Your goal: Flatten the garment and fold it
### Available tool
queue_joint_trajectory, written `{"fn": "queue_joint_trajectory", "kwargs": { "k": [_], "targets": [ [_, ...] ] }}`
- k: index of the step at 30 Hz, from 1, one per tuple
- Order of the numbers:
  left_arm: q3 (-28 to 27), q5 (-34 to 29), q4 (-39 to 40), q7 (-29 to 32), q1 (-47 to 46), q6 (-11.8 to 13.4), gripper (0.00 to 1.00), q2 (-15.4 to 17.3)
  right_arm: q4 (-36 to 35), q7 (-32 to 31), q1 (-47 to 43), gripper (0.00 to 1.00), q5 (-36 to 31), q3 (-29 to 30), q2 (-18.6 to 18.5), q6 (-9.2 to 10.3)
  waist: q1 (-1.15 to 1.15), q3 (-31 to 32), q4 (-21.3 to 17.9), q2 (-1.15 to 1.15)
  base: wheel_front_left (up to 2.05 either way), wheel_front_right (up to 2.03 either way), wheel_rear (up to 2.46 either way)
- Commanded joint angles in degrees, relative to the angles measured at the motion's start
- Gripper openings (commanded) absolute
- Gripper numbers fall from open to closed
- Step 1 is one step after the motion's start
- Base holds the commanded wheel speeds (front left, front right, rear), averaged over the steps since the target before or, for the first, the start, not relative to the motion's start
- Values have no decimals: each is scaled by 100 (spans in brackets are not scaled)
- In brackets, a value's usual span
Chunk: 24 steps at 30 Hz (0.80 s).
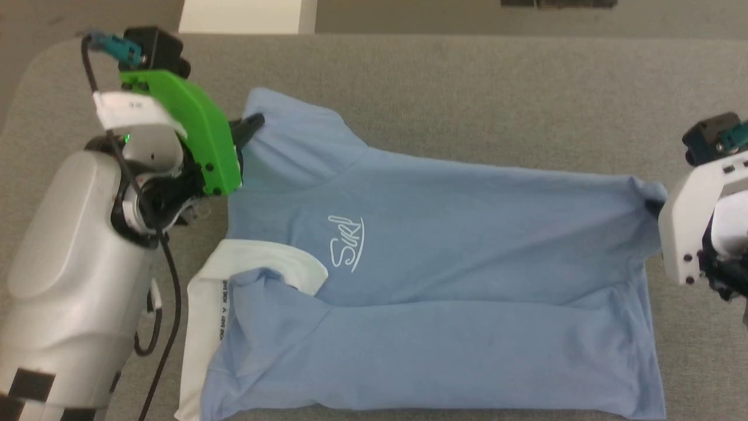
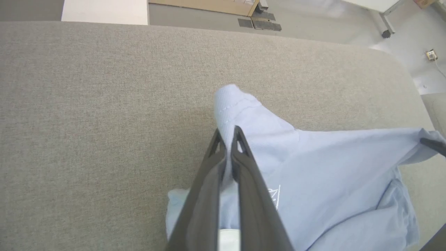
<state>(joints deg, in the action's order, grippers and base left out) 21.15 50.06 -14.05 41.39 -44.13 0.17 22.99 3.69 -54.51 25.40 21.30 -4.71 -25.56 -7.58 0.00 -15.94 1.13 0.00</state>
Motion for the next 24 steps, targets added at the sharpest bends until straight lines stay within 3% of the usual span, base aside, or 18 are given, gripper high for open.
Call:
{"fn": "queue_joint_trajectory", "kwargs": {
  "k": [1,11,24],
  "targets": [
    [-52,97,179,-43,264,72,0,92,9,41,-176,0,50,49,50,9,0,537,37,0,0,0,0],
    [-375,381,1301,-197,1863,534,0,369,-90,114,-1073,0,103,277,252,9,0,916,121,0,0,0,0],
    [-748,841,1687,-623,3665,950,0,220,-46,197,-1864,0,75,401,476,9,0,863,136,0,0,0,0]
  ]
}}
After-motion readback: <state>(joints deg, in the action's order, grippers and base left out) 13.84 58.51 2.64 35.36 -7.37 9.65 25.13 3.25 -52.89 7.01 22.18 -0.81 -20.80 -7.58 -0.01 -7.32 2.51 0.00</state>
